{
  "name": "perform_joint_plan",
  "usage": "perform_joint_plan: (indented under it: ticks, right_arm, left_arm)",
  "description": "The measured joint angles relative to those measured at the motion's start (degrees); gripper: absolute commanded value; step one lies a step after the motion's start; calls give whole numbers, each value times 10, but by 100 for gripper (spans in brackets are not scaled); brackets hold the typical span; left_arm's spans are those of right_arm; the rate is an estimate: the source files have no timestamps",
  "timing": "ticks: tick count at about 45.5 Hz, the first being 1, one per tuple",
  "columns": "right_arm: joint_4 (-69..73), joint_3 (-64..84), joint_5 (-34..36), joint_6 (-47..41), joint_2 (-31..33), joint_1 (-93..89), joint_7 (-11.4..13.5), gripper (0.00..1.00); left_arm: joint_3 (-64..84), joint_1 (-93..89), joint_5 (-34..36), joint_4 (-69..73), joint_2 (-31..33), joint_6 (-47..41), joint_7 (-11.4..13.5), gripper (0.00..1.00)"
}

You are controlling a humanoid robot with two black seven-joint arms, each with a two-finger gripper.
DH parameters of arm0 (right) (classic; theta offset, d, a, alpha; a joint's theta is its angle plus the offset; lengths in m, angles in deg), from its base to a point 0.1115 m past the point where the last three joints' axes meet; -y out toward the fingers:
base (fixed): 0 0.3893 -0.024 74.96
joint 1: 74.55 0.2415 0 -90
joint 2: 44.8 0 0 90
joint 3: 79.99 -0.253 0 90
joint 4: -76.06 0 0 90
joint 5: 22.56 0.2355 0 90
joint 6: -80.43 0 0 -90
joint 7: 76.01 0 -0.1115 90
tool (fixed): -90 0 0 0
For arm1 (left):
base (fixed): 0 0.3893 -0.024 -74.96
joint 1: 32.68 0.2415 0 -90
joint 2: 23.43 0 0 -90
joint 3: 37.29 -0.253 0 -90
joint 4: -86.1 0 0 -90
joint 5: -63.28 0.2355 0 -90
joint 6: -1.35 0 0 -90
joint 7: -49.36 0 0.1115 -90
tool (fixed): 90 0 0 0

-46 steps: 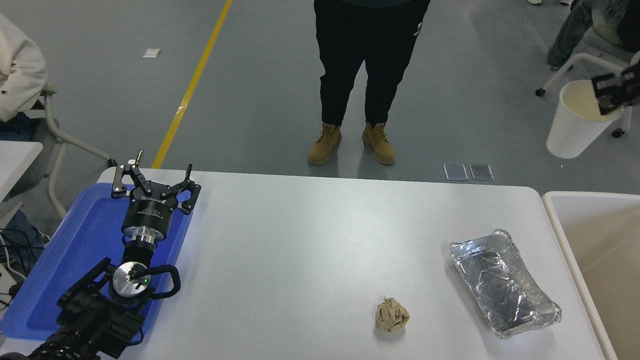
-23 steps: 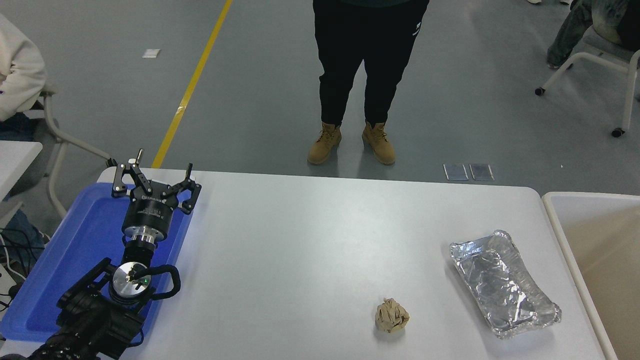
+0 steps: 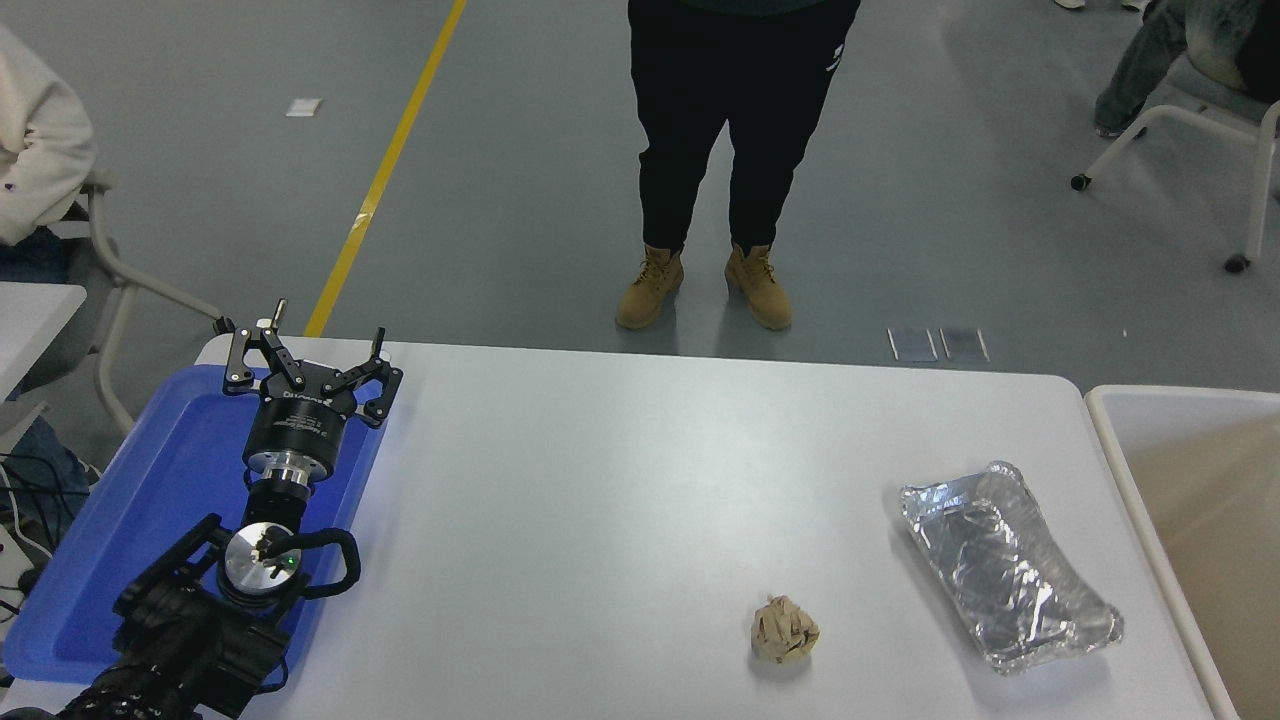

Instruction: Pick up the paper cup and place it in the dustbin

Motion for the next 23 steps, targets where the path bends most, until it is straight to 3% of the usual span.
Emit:
perform_joint_plan:
  ticks: [23]
  right_arm:
    - [-83,-36,114,97,-92,-190,-2,0]
  left_arm:
    - [0,0,-1,0,0,0,0,100]
